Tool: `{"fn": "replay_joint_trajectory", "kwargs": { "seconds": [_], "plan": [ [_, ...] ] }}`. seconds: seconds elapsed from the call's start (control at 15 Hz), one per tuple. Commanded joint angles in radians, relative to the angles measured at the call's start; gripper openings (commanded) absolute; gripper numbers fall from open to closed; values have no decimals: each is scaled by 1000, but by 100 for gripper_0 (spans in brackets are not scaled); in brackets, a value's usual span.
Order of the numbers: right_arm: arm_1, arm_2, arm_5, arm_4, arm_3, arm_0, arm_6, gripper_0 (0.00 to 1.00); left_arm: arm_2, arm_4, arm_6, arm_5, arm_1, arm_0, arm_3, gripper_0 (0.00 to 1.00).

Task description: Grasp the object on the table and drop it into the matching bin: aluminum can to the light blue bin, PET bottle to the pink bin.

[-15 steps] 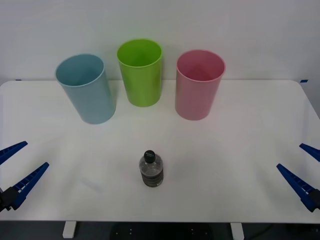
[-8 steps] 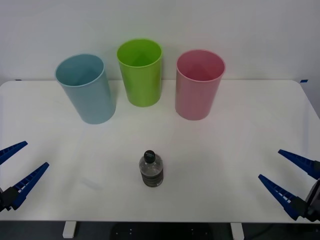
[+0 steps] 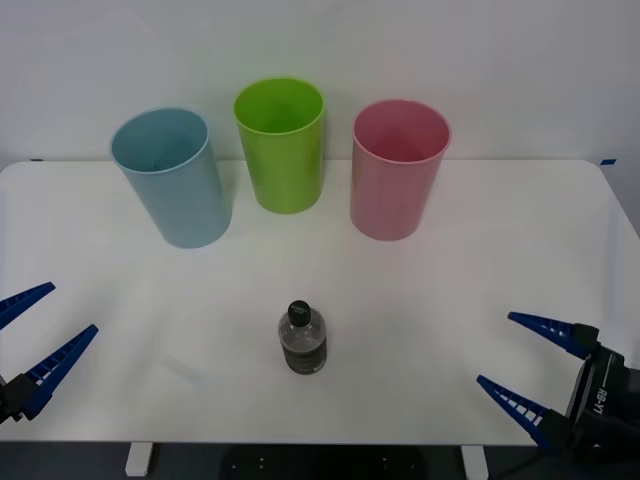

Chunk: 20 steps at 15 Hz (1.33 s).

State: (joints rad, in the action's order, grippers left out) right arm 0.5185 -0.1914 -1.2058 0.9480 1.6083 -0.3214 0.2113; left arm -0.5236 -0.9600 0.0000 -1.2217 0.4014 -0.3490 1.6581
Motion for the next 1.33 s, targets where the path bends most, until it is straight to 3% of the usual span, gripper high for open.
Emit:
{"fn": "replay_joint_trajectory", "kwargs": {
  "seconds": [0.07,0.6,0.93,1.33],
  "plan": [
    [25,61,-5,2,-54,45,17,100,0,0,0,0,0,0,0,100],
    [43,271,23,0,-200,239,63,100,0,0,0,0,0,0,0,100],
    [41,336,83,0,-203,277,178,100,0,0,0,0,0,0,0,100],
    [40,458,180,0,-203,335,186,100,0,0,0,0,0,0,0,100]
  ]
}}
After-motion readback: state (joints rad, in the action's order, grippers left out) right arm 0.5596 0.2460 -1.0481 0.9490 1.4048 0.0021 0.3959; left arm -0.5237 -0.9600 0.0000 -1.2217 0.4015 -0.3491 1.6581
